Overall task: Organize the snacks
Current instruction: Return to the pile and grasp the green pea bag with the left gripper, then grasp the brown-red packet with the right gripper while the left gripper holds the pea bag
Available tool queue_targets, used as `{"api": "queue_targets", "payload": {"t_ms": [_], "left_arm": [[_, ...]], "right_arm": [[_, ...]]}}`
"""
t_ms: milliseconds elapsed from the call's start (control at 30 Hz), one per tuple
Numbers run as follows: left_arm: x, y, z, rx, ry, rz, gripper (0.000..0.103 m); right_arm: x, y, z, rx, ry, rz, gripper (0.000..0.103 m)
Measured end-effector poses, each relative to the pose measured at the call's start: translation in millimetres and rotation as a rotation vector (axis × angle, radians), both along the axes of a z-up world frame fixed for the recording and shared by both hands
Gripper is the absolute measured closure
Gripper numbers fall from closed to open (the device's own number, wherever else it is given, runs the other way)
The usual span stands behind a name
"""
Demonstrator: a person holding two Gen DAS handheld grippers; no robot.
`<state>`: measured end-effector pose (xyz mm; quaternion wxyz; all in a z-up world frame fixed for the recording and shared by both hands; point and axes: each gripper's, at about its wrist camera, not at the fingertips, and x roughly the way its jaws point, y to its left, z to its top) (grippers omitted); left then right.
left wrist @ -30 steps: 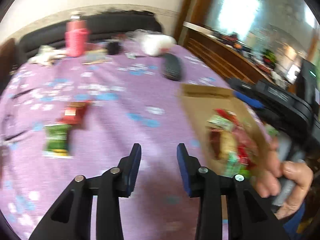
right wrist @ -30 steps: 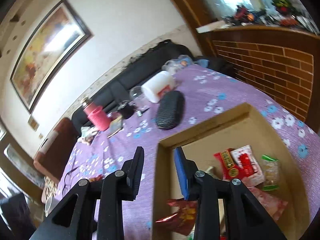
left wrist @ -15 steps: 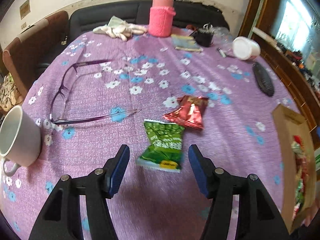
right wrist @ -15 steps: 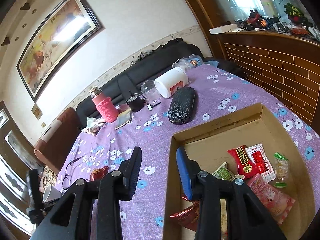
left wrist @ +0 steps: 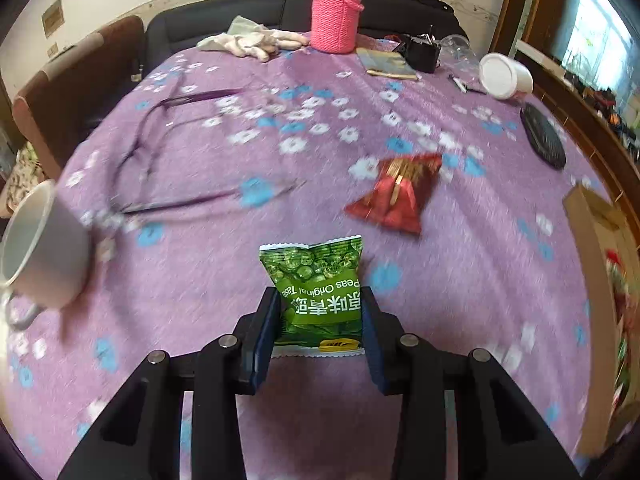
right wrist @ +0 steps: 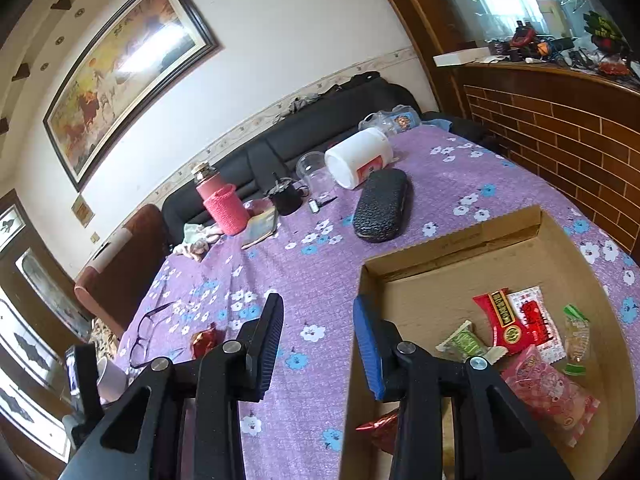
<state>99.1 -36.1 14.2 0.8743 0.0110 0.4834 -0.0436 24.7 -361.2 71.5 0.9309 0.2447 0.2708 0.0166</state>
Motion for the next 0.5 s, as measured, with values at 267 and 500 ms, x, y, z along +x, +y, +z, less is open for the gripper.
{"api": "queue_targets", "payload": {"t_ms": [267,500], "left_arm": [[-21.7,35.1,-6.5,-0.066,-0.069,0.016,0.065],[-18.1,30.9,-7.8,-0.039,-0.088,-0.008,0.065]], "right_arm": [[12.8,41.7,-7.4,-0.038,0.032,0.104,0.056],[47.8,100.8,-15.9,0.118,0.174,0.252,0.056]]}}
